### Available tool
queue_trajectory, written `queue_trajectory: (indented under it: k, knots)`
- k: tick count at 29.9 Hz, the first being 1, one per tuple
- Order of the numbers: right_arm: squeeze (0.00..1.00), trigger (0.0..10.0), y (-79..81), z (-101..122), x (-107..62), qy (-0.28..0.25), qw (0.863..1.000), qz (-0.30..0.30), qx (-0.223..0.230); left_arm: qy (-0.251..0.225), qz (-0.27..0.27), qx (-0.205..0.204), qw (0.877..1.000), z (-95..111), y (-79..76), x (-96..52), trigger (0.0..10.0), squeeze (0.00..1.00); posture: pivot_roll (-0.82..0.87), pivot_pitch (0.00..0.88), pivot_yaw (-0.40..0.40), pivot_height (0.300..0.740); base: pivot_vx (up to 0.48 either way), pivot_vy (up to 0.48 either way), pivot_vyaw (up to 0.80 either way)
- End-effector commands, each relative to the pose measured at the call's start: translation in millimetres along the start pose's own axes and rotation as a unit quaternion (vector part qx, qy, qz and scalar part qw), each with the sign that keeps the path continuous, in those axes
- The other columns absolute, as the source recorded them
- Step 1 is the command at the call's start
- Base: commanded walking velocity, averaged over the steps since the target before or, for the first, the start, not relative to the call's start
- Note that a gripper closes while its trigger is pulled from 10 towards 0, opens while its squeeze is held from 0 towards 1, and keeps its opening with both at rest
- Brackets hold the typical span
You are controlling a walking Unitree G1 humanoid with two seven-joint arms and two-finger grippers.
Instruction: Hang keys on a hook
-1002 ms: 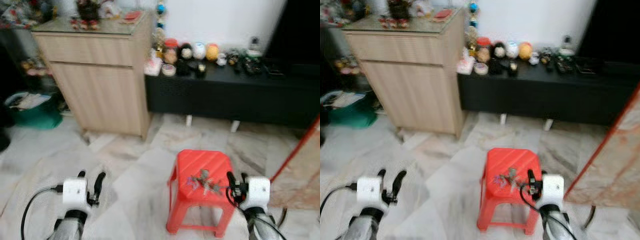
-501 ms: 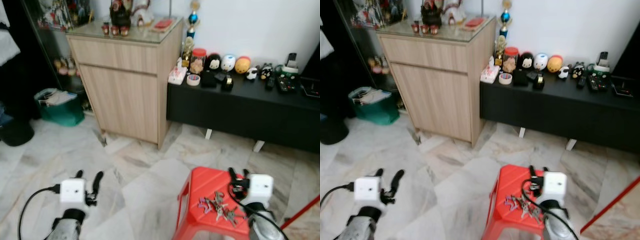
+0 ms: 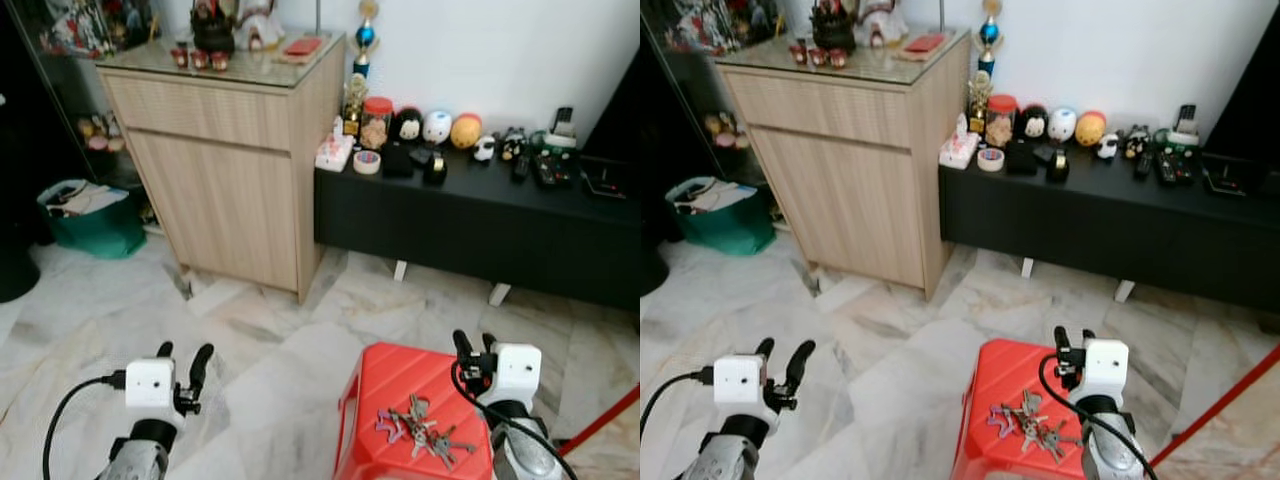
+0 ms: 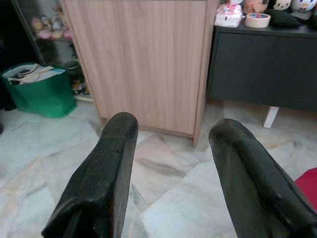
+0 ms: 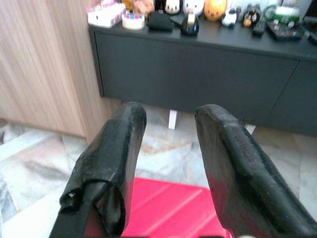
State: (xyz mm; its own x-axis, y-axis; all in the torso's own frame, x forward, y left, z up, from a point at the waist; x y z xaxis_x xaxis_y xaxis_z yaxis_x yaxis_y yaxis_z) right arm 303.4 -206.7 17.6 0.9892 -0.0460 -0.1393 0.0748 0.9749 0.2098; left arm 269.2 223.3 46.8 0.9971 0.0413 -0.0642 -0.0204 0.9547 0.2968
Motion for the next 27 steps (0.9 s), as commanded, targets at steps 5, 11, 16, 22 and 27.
queue_trajectory:
  k: [5,11,16,22,27]
  knots:
    - [0.00,10.0,-5.4,1.5,-3.3,0.002,1.000,-0.012,-0.010,-0.003,0.002,-0.003,1.000,2.2,-2.1,-1.0,10.0,0.00,0.05,0.000,-0.049,0.740,0.000,0.000,0.00]
    - [0.00,10.0,-8.3,-2.2,-3.7,0.017,0.999,-0.018,-0.024,-0.004,-0.003,-0.009,1.000,2.1,-6.7,0.0,10.0,0.00,0.04,0.000,-0.047,0.740,0.000,0.000,0.00]
    - [0.00,10.0,-8.2,-6.0,-3.0,0.029,0.999,-0.024,-0.025,-0.001,-0.005,-0.009,1.000,0.4,-6.9,-0.6,10.0,0.00,0.04,0.000,-0.041,0.710,0.000,0.000,0.00]
    - [0.00,10.0,-10.4,-8.0,-3.9,0.035,0.999,-0.027,-0.027,0.004,-0.010,-0.006,1.000,-2.3,-8.3,-2.6,10.0,0.00,0.04,0.000,-0.039,0.680,0.000,0.000,0.00]
    - [0.00,10.0,-8.0,-9.1,-2.9,0.039,0.999,-0.020,-0.024,0.003,-0.005,-0.006,1.000,-1.2,-6.0,-1.0,10.0,0.00,0.04,0.000,-0.045,0.660,0.000,0.000,0.00]
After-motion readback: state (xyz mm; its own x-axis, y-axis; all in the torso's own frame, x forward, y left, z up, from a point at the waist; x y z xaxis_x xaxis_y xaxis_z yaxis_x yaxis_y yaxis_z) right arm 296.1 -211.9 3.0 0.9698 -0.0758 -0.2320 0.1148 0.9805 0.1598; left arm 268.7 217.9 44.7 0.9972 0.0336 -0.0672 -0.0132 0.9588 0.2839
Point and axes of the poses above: a point about 5 cm out from each wrist's last joint towards the gripper, its own x axis pointing out of the wrist towards the gripper, its own z axis along the axis of the wrist's last joint, y = z × x, the point moved 6 cm from there along x, pointing out of the wrist towards the gripper, and after that the axes turned 12 degrees about x, right-handed, at the moved point
